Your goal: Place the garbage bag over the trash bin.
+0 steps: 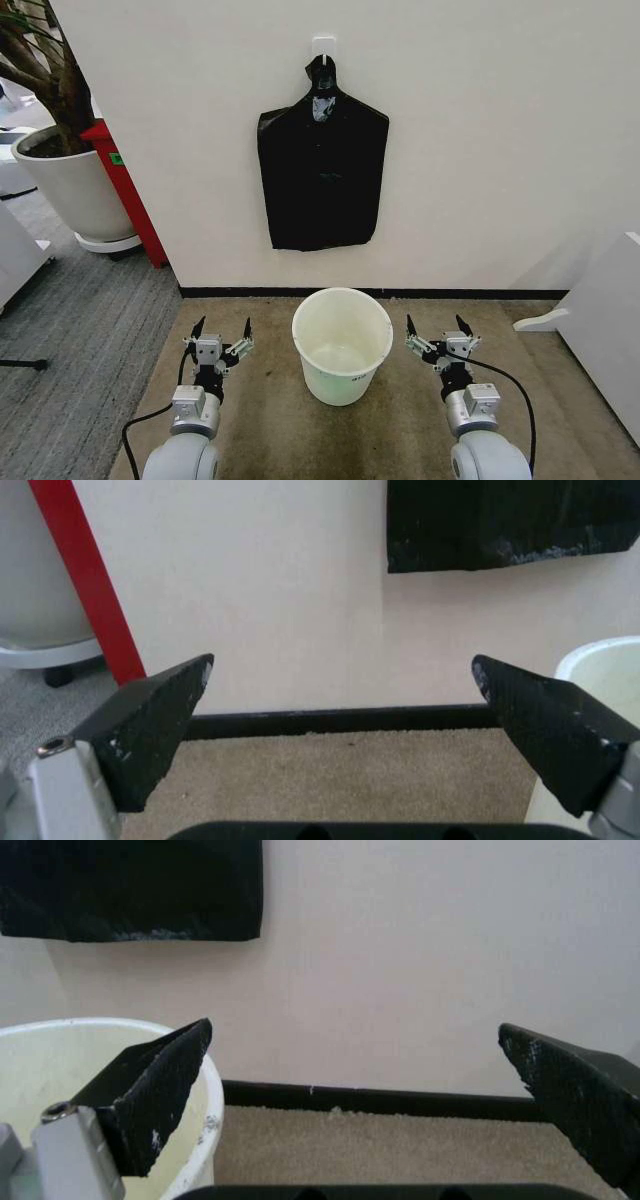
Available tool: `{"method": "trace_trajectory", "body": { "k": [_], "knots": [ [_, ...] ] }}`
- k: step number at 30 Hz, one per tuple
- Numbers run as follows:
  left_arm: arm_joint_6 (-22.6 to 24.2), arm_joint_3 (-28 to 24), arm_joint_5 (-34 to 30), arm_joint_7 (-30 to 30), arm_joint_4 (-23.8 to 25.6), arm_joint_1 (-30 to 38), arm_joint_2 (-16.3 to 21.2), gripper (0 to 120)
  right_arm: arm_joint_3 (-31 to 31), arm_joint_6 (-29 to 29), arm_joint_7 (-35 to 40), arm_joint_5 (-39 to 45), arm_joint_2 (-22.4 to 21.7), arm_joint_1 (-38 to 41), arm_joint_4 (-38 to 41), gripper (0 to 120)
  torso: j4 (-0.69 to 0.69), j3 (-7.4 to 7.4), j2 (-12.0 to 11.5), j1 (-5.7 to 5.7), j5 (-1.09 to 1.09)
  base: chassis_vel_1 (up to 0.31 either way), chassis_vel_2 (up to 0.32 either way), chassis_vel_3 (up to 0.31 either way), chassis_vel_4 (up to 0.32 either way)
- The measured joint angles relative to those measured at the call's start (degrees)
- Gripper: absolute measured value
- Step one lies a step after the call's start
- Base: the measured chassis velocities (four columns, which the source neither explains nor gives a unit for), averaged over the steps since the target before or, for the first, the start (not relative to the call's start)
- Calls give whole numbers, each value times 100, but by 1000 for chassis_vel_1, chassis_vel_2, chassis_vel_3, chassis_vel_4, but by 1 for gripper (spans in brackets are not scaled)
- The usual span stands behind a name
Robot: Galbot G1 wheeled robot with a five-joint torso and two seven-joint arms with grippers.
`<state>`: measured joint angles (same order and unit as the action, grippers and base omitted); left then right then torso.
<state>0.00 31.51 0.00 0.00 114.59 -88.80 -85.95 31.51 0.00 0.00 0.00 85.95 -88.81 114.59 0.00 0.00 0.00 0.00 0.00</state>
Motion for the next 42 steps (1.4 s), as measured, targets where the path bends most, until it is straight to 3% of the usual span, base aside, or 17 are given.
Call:
{"method": "trace_trajectory", "body": {
  "k": [42],
  "knots": [
    [0,10,-9,0,10,-14,4,100,0,-2,-1,4,2,-12,17,100,0,0,0,0,0,0,0,0,0]
  ]
}}
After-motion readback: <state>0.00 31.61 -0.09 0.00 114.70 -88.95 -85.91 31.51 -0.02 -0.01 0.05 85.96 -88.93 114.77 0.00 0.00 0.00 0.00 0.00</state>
